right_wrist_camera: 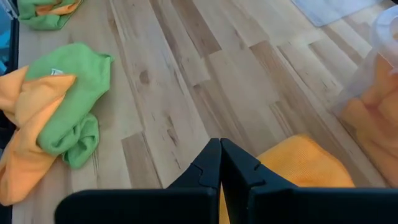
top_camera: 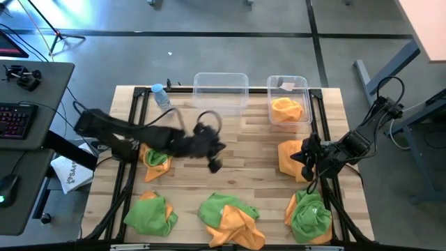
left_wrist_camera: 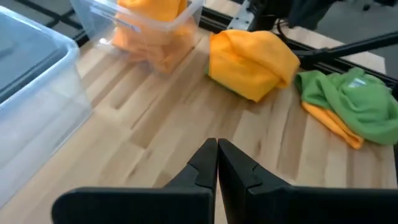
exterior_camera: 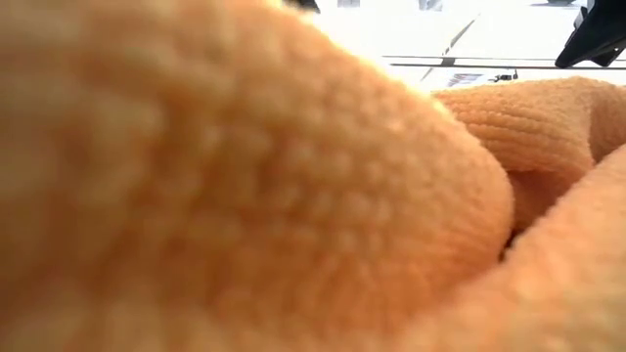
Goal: Sort microfiber towel by color & place in baskets
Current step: Put the green towel into the left transparent bin
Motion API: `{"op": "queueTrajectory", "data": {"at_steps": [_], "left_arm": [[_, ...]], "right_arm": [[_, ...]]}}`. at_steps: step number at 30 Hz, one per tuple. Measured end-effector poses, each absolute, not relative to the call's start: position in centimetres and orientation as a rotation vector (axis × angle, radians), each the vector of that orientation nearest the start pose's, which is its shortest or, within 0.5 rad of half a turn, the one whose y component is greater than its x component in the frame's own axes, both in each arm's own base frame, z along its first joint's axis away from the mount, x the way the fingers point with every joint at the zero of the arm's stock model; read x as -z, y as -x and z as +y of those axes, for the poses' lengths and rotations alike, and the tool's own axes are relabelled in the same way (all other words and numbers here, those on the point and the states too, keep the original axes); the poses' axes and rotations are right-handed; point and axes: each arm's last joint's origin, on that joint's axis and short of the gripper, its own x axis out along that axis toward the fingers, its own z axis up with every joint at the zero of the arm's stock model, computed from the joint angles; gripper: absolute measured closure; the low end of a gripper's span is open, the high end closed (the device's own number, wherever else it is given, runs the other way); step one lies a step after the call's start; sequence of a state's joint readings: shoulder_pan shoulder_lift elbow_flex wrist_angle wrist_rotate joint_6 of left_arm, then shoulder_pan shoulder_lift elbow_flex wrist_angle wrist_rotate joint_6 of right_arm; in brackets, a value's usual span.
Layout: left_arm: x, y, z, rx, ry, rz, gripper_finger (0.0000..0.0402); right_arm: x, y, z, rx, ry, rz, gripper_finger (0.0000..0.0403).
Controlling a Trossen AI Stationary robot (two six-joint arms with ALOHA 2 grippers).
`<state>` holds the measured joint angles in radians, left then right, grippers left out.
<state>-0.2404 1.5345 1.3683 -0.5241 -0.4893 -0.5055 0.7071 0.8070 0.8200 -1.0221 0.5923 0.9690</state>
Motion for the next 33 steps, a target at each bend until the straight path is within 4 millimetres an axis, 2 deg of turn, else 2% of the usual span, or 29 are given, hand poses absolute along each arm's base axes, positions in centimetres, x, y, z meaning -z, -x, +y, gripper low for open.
{"op": "queueTrajectory", "data": {"at_steps": [7, 13, 18, 26, 33], "left_arm": [[-32.6, -27.4, -9.8, -0.379, 0.215, 0.504, 0.0401], [-31.4, -23.6, -10.3, -0.320, 0.206, 0.511, 0.0401], [-29.9, -20.9, -9.4, -0.262, 0.214, 0.539, 0.0401], [-27.5, -17.0, -7.5, -0.131, 0.101, 0.562, 0.0401], [-26.6, -14.6, -6.3, -0.080, 0.109, 0.530, 0.0401]], "right_arm": [[-28.3, -11.6, 7.8, 0.258, -0.374, 0.700, 0.0403], [-28.1, -13.3, 9.0, 0.254, -0.410, 0.657, 0.0403], [-27.8, -16.3, 10.2, 0.283, -0.426, 0.671, 0.0403], [-30.2, -23.0, 12.3, 0.345, -0.402, 0.772, 0.0403], [-30.6, -26.9, 14.7, 0.464, -0.538, 1.111, 0.0403]]}}
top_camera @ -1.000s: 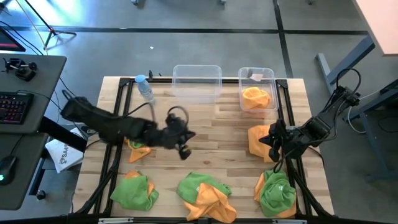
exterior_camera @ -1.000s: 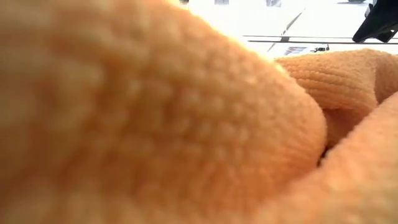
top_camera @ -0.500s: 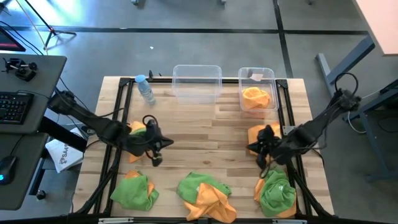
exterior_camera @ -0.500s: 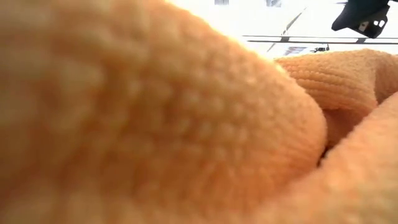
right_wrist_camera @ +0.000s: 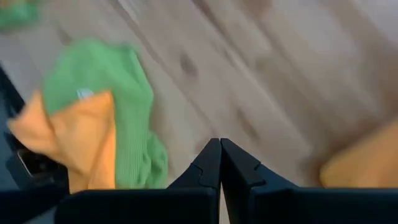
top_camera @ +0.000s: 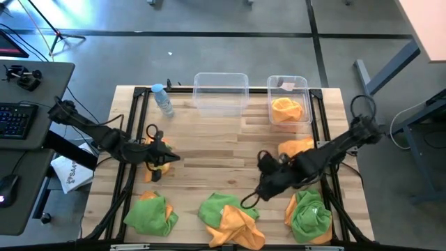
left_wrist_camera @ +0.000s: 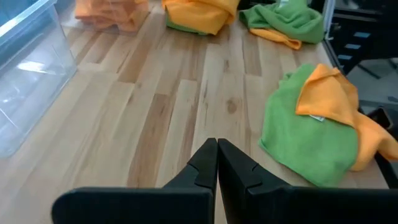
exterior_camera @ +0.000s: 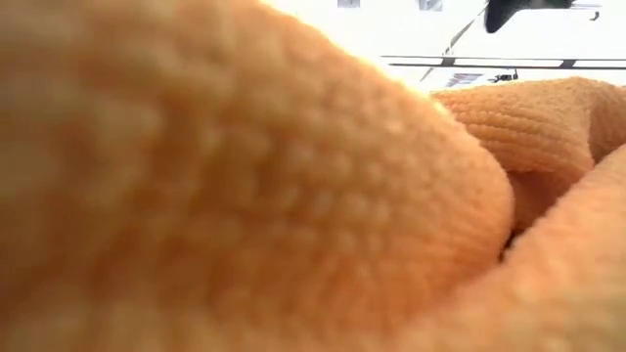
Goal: Sort microfiber towel by color & place in baskets
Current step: Put the green towel into the left transparent bin
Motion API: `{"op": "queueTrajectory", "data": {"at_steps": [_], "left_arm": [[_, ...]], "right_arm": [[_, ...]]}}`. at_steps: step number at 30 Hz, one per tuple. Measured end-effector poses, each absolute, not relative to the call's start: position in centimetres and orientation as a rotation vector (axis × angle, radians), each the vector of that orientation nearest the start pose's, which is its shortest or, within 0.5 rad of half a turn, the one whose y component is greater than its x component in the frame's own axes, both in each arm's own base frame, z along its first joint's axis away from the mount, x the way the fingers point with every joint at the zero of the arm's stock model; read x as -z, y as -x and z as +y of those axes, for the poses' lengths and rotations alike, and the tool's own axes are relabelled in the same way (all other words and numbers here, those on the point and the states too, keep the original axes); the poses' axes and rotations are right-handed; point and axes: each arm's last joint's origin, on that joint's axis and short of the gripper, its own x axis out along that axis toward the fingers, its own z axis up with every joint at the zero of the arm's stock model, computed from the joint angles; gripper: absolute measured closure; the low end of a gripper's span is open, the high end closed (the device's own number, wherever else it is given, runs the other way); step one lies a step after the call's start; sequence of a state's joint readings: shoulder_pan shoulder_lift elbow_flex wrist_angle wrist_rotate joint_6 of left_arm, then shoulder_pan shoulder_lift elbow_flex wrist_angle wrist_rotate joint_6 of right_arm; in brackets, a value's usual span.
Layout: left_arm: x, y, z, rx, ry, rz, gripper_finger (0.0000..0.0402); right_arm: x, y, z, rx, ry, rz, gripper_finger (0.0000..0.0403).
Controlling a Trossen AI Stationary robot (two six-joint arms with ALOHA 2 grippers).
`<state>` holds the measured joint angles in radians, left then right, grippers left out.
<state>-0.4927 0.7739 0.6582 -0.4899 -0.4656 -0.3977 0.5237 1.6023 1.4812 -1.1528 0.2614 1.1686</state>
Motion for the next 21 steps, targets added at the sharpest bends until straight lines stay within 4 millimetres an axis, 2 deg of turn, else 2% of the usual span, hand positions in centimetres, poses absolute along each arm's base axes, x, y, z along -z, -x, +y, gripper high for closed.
{"op": "queueTrajectory", "data": {"at_steps": [4, 8, 11, 16, 21], "left_arm": [[-26.1, -13.8, -5.9, -0.065, 0.123, 0.519, 0.0401], [-25.8, -13.5, -5.9, -0.046, 0.134, 0.528, 0.0401], [-25.8, -13.4, -5.9, -0.026, 0.140, 0.536, 0.0401], [-25.8, -13.4, -6.0, -0.014, 0.143, 0.540, 0.0401], [-25.8, -13.5, -6.0, -0.009, 0.130, 0.536, 0.0401]], "right_arm": [[-30.1, -27.9, 16.9, 0.560, -0.658, 1.286, 0.0403], [-29.4, -27.5, 19.8, 0.631, -0.754, 1.323, 0.0402], [-28.9, -26.0, 21.9, 0.707, -0.823, 1.319, 0.0402], [-28.2, -22.2, 24.9, 0.882, -0.938, 1.330, 0.0402], [-28.2, -19.6, 27.0, 0.931, -0.994, 1.400, 0.0386]]}}
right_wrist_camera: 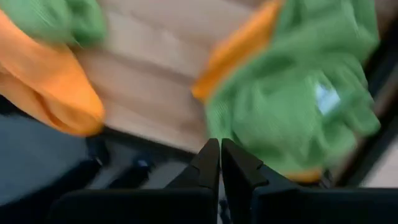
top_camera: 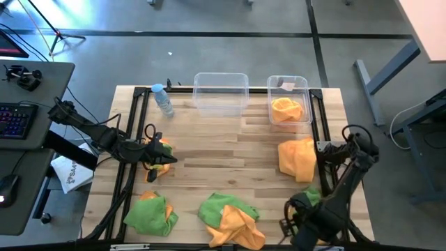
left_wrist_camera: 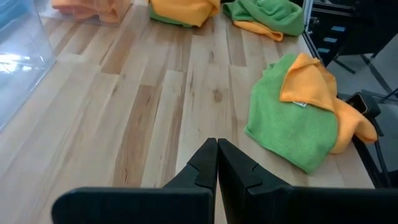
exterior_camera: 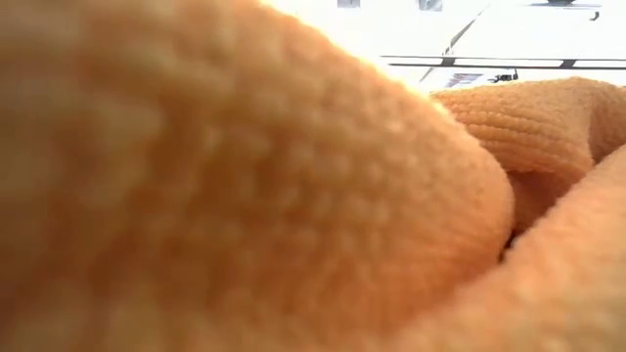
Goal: Sort microfiber towel by color & place in baskets
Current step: Put the green towel into the left transparent bin
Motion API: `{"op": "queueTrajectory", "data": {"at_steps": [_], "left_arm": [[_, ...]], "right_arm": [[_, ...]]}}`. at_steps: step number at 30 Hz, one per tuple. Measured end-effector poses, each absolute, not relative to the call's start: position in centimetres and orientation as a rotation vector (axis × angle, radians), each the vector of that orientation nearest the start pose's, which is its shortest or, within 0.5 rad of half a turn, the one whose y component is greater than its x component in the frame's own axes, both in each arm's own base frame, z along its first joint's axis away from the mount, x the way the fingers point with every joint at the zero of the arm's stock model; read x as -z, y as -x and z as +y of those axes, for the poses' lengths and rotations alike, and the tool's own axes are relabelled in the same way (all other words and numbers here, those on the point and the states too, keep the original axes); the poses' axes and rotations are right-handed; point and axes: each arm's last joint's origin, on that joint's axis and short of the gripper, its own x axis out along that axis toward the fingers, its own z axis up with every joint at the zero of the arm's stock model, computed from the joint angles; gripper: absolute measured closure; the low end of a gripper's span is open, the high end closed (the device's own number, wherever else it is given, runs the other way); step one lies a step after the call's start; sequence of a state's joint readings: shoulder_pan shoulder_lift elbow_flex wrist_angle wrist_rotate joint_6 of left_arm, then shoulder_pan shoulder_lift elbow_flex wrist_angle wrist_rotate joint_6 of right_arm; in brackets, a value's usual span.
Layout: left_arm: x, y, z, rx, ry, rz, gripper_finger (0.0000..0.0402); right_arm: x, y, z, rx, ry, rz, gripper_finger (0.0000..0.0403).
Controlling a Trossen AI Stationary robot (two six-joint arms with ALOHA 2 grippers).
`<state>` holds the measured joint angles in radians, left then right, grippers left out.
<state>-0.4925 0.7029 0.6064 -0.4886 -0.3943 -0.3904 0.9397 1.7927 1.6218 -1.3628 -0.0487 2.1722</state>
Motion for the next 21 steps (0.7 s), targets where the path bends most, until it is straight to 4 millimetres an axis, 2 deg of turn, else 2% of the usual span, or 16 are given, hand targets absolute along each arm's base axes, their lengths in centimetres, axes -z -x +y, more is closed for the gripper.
{"op": "queueTrajectory", "data": {"at_steps": [4, 12, 17, 21], "left_arm": [[-26.0, -13.6, -6.0, -0.005, 0.140, 0.517, 0.0401], [-26.0, -13.6, -6.0, -0.005, 0.142, 0.514, 0.0401], [-26.1, -13.6, -6.1, -0.007, 0.162, 0.504, 0.0401], [-26.2, -13.7, -6.1, -0.006, 0.167, 0.495, 0.0401]], "right_arm": [[-28.2, -18.8, 27.3, 0.943, -0.968, 1.470, 0.0348], [-28.2, -17.1, 27.7, 0.837, -0.778, 1.550, 0.0266], [-27.8, -17.1, 27.9, 0.733, -0.662, 1.592, 0.0252], [-26.4, -17.6, 28.6, 0.611, -0.505, 1.669, 0.0254]]}}
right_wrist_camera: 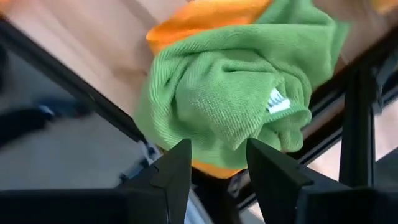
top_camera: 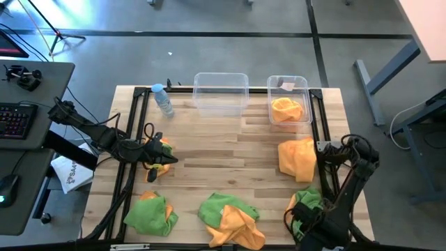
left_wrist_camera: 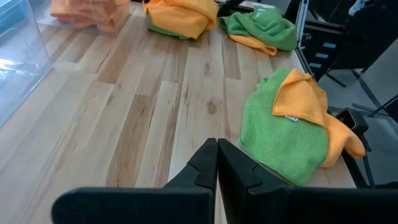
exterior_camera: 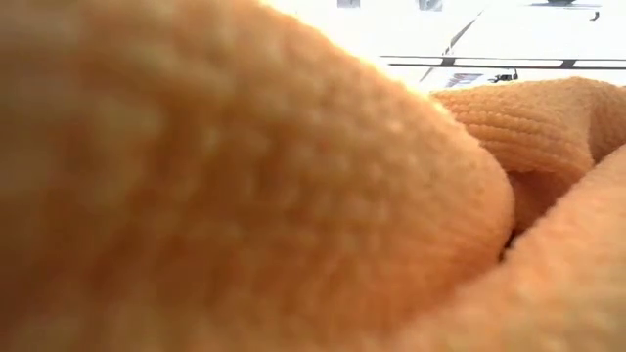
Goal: Sort microfiber towel by color & place in baskets
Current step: Put the green towel into the left transparent bin
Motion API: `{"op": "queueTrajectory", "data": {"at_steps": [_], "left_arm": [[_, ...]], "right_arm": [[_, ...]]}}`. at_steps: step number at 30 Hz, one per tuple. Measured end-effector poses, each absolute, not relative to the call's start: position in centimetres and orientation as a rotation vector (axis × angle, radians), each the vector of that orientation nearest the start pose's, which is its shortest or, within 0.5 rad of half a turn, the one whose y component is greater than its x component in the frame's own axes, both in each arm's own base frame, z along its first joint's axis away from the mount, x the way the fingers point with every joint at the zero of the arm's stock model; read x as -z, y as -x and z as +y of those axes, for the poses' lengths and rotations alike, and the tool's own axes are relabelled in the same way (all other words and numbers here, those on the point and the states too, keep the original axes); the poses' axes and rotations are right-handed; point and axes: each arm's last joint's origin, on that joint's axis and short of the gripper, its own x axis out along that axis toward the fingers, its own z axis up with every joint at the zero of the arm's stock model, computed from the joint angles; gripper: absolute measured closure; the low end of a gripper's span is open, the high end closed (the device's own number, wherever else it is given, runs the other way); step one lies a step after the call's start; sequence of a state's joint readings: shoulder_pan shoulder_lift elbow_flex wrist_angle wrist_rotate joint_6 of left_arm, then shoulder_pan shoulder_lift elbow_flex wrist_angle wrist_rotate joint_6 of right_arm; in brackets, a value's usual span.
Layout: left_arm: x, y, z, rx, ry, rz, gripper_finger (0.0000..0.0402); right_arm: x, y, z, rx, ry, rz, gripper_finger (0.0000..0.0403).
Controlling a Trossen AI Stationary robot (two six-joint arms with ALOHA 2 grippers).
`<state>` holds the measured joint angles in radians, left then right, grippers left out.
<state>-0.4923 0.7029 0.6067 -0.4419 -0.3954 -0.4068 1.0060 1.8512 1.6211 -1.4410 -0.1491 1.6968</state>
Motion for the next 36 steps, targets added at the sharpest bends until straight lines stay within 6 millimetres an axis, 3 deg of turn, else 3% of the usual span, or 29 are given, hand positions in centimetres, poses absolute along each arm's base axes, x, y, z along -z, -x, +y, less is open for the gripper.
{"op": "queueTrajectory", "data": {"at_steps": [4, 14, 17, 20, 22, 26, 31, 36], "left_arm": [[-26.2, -13.7, -6.1, -0.005, 0.167, 0.495, 0.0401], [-26.2, -13.7, -6.1, -0.006, 0.168, 0.495, 0.0401], [-26.2, -13.7, -6.1, -0.006, 0.169, 0.494, 0.0401], [-26.2, -13.7, -6.1, -0.006, 0.169, 0.494, 0.0401], [-26.2, -13.7, -6.1, -0.005, 0.169, 0.494, 0.0401], [-26.3, -13.7, -6.1, -0.004, 0.173, 0.487, 0.0401], [-26.4, -13.8, -6.1, 0.000, 0.181, 0.472, 0.0401], [-26.6, -13.9, -6.2, 0.004, 0.191, 0.451, 0.0401]], "right_arm": [[-24.5, -18.1, 29.3, 0.522, -0.388, 1.809, 0.0258], [-21.1, -19.0, 30.1, 0.557, -0.256, 1.843, 0.0261], [-20.5, -19.1, 30.3, 0.569, -0.253, 1.855, 0.0294], [-20.4, -19.1, 30.4, 0.593, -0.268, 1.852, 0.0368], [-20.7, -19.1, 30.3, 0.602, -0.281, 1.846, 0.0392], [-23.0, -18.8, 29.8, 0.683, -0.337, 1.748, 0.0394], [-26.9, -17.8, 28.8, 0.765, -0.437, 1.490, 0.0398], [-29.6, -17.1, 27.6, 0.741, -0.522, 1.237, 0.0401]]}}
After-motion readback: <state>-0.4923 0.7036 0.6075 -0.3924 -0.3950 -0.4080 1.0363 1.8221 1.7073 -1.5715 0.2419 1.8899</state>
